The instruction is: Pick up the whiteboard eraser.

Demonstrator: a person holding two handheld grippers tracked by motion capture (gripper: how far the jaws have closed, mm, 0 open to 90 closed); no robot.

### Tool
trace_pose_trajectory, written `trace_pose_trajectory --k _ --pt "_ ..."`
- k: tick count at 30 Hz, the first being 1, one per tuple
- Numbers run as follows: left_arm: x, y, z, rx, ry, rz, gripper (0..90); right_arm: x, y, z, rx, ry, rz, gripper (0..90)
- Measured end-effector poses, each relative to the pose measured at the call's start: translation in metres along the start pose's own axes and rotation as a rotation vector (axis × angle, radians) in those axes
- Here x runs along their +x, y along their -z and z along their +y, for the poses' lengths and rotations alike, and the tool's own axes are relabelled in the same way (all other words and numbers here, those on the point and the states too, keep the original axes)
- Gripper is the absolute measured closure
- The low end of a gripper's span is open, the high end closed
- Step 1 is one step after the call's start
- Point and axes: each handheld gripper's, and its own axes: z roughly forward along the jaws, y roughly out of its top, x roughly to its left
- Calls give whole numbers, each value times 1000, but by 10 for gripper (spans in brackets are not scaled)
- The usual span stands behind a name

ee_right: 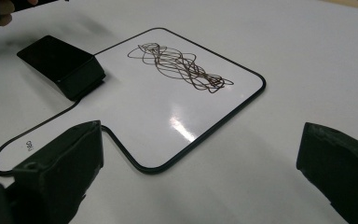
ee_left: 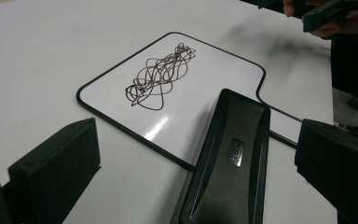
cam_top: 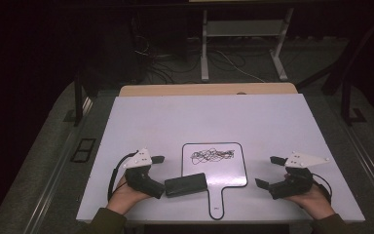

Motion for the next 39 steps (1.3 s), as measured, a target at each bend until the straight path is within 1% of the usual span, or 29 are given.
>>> trace_pose_trajectory --k 7,14,18,22,25,31,32,39 --pt "0 0 1 -8 10 0 0 0 -1 -1 -7 1 -1 0" --pt "-1 -1 5 -10 -11 -13 0 2 -1 0 -8 5 -1 0" --pt "-1 -2 7 -14 -17 -17 0 2 -2 0 -10 5 -3 0" --pt "0 -3 9 -17 -15 -18 0 2 -2 0 -10 6 -2 0" --pt "0 -5 11 -16 -23 -20 0 3 -2 0 -9 6 -1 0" --pt "-4 -11 16 -13 -38 -34 0 2 -2 0 -10 4 -2 0" --pt "-5 -13 17 -9 -44 -42 0 2 -2 0 -10 4 -1 0" --pt "-6 -18 21 -6 -50 -57 0 3 -3 0 -7 7 2 0"
